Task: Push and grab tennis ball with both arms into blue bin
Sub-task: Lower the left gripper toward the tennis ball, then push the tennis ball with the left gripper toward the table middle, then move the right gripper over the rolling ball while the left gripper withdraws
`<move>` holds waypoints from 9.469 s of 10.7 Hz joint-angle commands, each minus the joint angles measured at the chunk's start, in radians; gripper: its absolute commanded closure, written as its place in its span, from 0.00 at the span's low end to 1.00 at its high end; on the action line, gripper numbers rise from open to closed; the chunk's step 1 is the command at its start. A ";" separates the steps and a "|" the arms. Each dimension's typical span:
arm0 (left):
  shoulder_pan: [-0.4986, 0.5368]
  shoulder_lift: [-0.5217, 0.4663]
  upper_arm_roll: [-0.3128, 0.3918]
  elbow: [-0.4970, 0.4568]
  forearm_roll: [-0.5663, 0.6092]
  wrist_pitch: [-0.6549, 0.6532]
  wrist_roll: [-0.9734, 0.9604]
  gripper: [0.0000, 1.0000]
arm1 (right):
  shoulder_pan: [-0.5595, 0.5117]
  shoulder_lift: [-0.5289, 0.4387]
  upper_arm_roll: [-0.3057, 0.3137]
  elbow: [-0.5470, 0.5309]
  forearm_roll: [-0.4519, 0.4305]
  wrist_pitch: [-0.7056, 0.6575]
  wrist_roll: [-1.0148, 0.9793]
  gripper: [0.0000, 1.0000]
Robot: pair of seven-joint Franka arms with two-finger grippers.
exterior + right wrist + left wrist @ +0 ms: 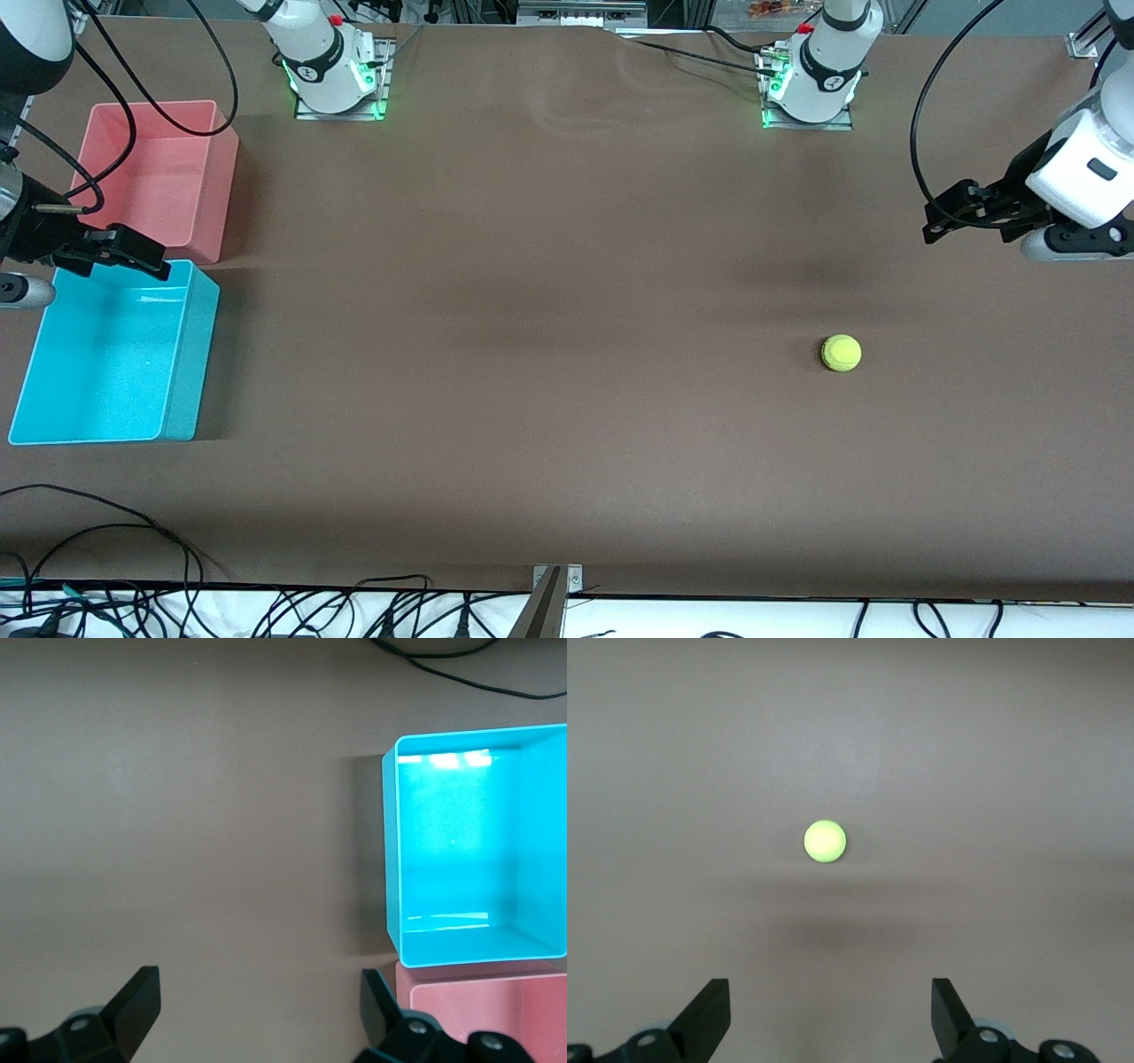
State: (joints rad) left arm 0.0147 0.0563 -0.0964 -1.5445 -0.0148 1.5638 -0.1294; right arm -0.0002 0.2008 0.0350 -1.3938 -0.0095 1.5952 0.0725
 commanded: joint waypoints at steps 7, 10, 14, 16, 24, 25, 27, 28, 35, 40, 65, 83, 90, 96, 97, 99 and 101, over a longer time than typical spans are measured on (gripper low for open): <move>0.004 -0.015 0.083 -0.239 0.003 0.171 0.043 0.00 | 0.022 -0.001 0.002 -0.021 0.008 0.022 -0.014 0.00; 0.007 -0.023 0.086 -0.304 0.003 0.223 0.043 0.00 | 0.020 -0.003 -0.003 -0.019 0.006 0.020 -0.055 0.00; 0.018 -0.024 0.090 -0.443 0.001 0.367 0.043 0.00 | 0.019 -0.008 -0.003 -0.018 0.005 0.019 -0.056 0.00; 0.016 -0.023 0.090 -0.462 -0.004 0.381 0.045 0.00 | 0.019 -0.009 -0.004 -0.018 0.005 0.014 -0.057 0.00; 0.066 -0.013 0.092 -0.551 0.001 0.438 0.575 0.63 | 0.019 -0.012 -0.006 -0.018 0.008 0.008 -0.057 0.00; 0.068 -0.013 0.092 -0.566 0.002 0.458 0.697 0.84 | 0.019 -0.011 -0.004 -0.018 0.009 0.011 -0.056 0.00; 0.090 -0.015 0.104 -0.607 0.003 0.539 0.929 1.00 | 0.019 -0.011 -0.004 -0.019 0.009 0.014 -0.056 0.00; 0.091 -0.012 0.118 -0.624 0.003 0.574 1.003 1.00 | 0.019 -0.009 -0.004 -0.019 0.009 0.015 -0.056 0.00; 0.076 0.075 0.150 -0.666 0.112 0.778 1.276 1.00 | 0.019 -0.003 -0.004 -0.022 0.014 0.022 -0.056 0.00; 0.076 0.171 0.161 -0.655 -0.002 0.837 1.418 1.00 | 0.019 -0.001 -0.004 -0.025 0.013 0.031 -0.056 0.00; -0.027 0.456 0.153 -0.497 -0.085 1.058 1.588 1.00 | 0.023 0.000 -0.001 -0.030 0.006 0.045 -0.043 0.00; -0.091 0.300 0.073 -0.480 0.082 0.865 0.997 0.93 | 0.035 0.003 -0.001 -0.030 0.006 0.046 -0.037 0.00; -0.113 0.097 0.161 -0.514 0.084 0.668 0.999 0.00 | 0.071 -0.040 0.054 -0.158 0.009 0.089 -0.048 0.00; -0.099 0.044 0.161 -0.574 0.082 0.676 0.987 0.00 | 0.074 -0.035 0.075 -0.165 0.011 0.131 -0.036 0.00; -0.099 0.021 0.161 -0.586 0.082 0.676 0.987 0.00 | 0.075 -0.041 0.077 -0.165 0.011 0.123 -0.034 0.00; -0.099 -0.025 0.159 -0.598 0.082 0.674 0.987 0.00 | 0.077 -0.057 0.100 -0.165 0.011 0.117 -0.033 0.00; -0.096 -0.078 0.159 -0.598 0.082 0.674 0.985 0.00 | 0.075 -0.060 0.132 -0.165 0.013 0.118 -0.013 0.00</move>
State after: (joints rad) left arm -0.0828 0.0716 0.0617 -2.1018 0.0456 2.2354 0.8633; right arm 0.0794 0.1767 0.1357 -1.5241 -0.0094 1.7082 0.0372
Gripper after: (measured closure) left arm 0.000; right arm 0.000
